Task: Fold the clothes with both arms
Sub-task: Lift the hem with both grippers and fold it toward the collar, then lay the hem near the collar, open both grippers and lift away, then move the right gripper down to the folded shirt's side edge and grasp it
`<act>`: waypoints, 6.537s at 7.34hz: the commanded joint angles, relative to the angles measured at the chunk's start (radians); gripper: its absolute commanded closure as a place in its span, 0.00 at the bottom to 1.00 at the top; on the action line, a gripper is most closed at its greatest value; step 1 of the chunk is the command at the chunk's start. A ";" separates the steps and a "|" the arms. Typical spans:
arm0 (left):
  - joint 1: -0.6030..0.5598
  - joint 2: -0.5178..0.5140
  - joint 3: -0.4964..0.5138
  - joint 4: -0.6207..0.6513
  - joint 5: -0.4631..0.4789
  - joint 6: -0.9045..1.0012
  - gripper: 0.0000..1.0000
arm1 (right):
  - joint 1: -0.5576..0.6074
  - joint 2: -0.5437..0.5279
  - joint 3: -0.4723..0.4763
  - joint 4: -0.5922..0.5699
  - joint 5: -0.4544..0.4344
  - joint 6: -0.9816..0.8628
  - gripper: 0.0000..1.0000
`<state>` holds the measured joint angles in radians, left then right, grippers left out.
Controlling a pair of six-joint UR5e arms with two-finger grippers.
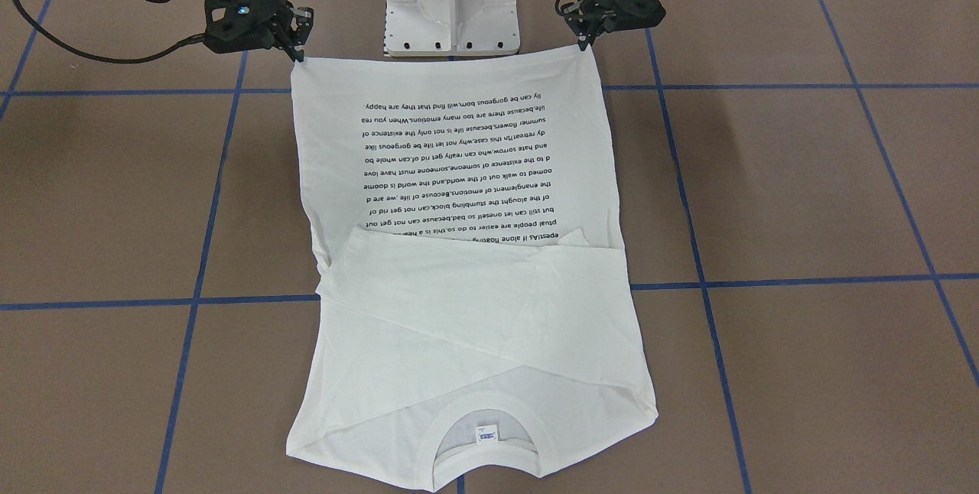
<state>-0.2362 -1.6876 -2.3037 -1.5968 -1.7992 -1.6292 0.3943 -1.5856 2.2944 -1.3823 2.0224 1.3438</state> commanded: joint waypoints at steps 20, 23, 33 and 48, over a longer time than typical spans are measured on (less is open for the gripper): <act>-0.574 -0.380 0.452 0.003 -0.249 0.365 1.00 | 0.590 0.601 -0.647 0.023 0.329 -0.149 1.00; -0.574 -0.391 0.605 -0.165 -0.243 0.359 1.00 | 0.584 0.711 -0.847 0.025 0.286 -0.172 1.00; -0.620 -0.477 0.879 -0.336 -0.210 0.355 1.00 | 0.532 0.705 -0.900 0.025 0.205 -0.193 1.00; -0.635 -0.475 0.805 -0.307 -0.204 0.336 0.01 | 0.276 0.411 -0.629 0.177 0.027 0.015 0.00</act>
<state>-0.8702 -2.1634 -1.4785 -1.9161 -2.0048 -1.2922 0.7305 -1.1312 1.6276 -1.2056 2.0952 1.3224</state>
